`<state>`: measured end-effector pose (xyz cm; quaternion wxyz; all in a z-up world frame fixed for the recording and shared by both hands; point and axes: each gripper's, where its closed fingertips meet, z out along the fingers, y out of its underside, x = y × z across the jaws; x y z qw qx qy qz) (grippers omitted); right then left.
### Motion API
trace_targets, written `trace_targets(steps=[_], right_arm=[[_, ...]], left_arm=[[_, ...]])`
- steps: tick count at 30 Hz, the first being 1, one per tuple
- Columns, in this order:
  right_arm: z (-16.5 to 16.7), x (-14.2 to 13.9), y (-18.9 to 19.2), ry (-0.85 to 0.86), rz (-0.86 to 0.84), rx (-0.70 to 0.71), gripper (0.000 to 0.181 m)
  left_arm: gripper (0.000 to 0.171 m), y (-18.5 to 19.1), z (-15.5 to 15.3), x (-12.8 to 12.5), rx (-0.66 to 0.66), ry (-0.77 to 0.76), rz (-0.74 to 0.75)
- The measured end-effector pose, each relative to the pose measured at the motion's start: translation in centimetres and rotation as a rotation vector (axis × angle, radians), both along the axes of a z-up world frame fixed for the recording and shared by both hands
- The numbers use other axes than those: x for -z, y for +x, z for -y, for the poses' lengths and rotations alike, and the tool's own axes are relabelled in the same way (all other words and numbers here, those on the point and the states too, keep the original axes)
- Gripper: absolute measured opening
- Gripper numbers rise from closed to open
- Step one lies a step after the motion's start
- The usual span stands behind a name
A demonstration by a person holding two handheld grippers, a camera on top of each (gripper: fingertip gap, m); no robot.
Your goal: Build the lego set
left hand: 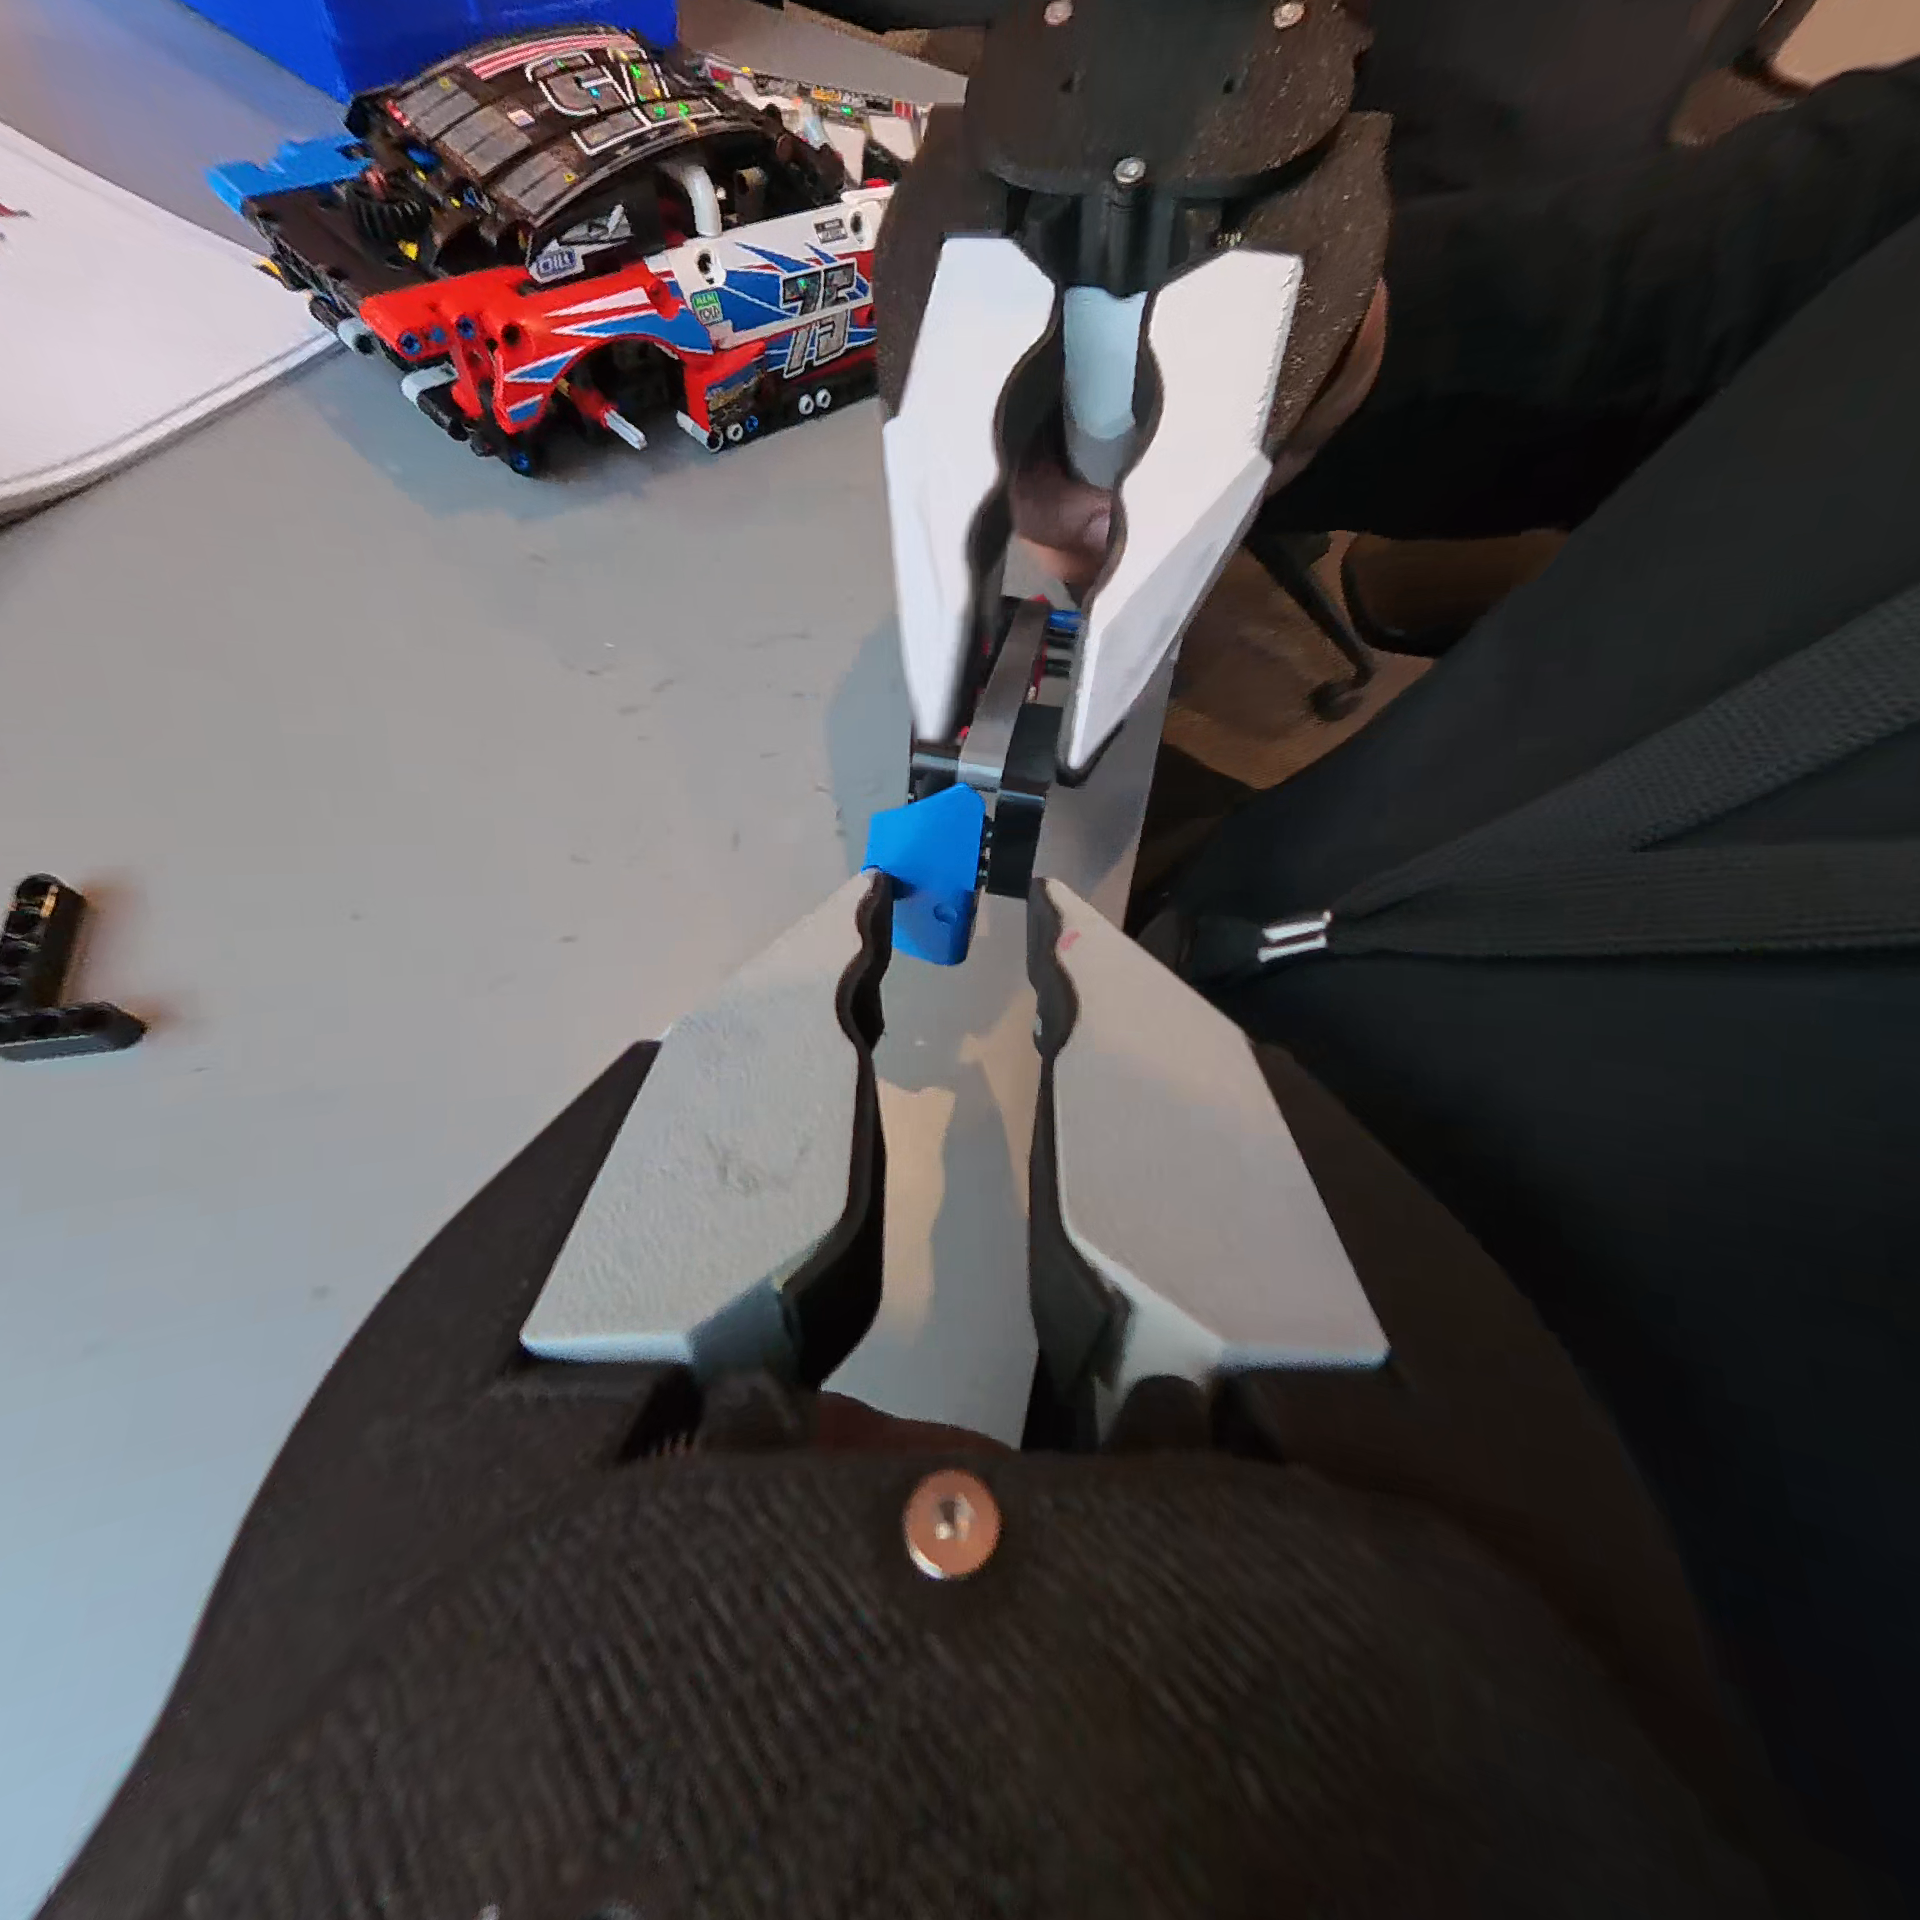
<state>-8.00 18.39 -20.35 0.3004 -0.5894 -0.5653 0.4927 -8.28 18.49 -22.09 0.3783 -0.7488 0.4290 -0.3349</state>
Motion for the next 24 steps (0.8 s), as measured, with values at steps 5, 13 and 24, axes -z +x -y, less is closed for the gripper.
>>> trace_targets(steps=[5,13,24], right_arm=[[-0.2,-0.4,-0.9,0.174,0.073,0.039,0.036],[0.9,0.0,-1.2,0.407,0.176,-0.074,0.027],[0.7,1.0,-1.2,0.458,0.163,-0.092,0.000]], left_arm=[[0.023,0.2,0.2,-0.8,0.007,0.078,-0.018],[0.023,0.7,0.5,-0.4,0.045,0.154,-0.081],[0.000,1.0,1.2,-0.2,0.062,0.103,-0.048]])
